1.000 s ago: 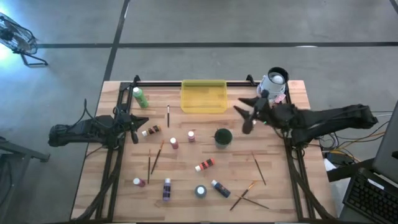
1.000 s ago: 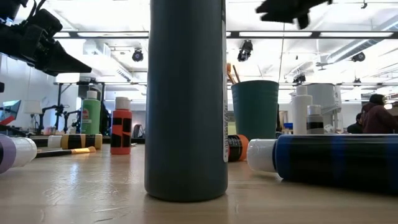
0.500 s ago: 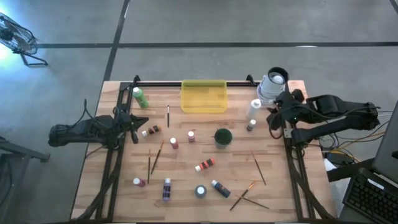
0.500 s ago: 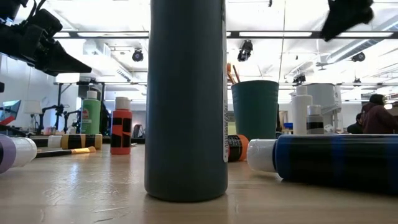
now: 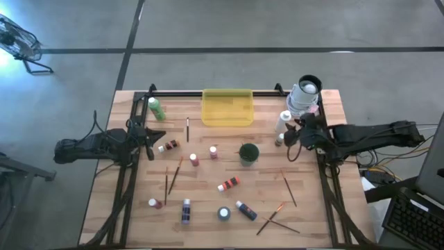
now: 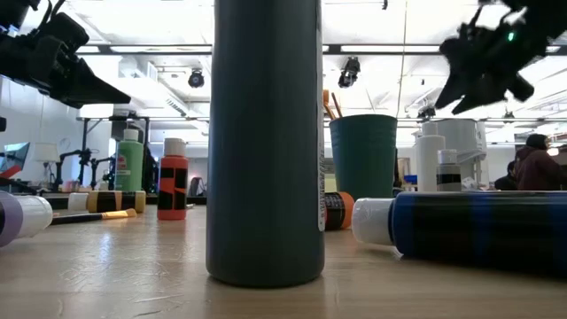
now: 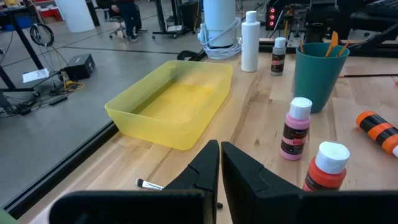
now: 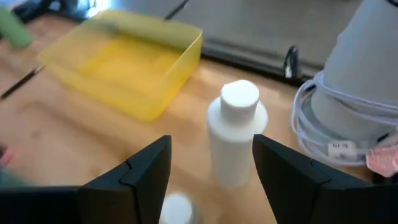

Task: Pick & Place Paint Supplies
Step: Put the white paint bottle into the yellow bin

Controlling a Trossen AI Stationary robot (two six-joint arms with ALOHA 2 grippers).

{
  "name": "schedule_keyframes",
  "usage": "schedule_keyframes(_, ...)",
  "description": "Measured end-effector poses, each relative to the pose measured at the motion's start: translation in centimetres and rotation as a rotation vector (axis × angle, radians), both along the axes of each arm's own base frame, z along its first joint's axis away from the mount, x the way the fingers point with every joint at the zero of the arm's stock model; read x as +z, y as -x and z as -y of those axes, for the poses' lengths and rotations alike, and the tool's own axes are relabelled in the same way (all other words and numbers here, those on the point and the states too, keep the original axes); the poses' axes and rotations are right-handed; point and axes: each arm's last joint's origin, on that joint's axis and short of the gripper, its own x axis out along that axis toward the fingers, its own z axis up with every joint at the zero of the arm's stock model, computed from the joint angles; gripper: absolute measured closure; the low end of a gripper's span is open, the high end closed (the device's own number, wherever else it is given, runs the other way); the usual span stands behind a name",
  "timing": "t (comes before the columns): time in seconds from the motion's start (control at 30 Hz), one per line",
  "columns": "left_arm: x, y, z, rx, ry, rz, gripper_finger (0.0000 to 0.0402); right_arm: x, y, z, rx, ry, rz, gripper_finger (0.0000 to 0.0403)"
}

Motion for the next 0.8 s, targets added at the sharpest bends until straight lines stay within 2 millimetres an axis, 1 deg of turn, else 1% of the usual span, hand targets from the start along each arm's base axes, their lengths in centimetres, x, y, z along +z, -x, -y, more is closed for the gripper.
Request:
schedule_keyframes(0.13,0.0,0.0,0.0,0.0,0.0,0.0,0.0378,-2.4,-0.4,0.1,-0.02,0.079,0.039,0.0164)
schedule_keyframes(0.3,0.0,0.0,0.0,0.0,0.0,0.0,0.0378,-4.4,-0.3,0.0,-0.002,0.216,0.014,0.0143)
schedule_keyframes(0.47,0.0,0.0,0.0,0.0,0.0,-0.001,0.0378,-5.5,0.0,-0.2,0.008,0.229,0.105,0.0127)
schedule_keyframes(0.57,0.0,0.0,0.0,0.0,0.0,-0.001,0.0378,-5.6,0.1,-0.2,0.013,0.244,0.134,0.012)
schedule_keyframes(0.7,0.0,0.0,0.0,0.0,0.0,0.0,0.0378,-5.9,0.3,-0.1,0.002,0.289,0.102,0.0117)
schedule_keyframes(0.8,0.0,0.0,0.0,0.0,0.0,0.0,0.0378,-6.2,0.4,0.0,-0.006,0.299,0.088,0.0122)
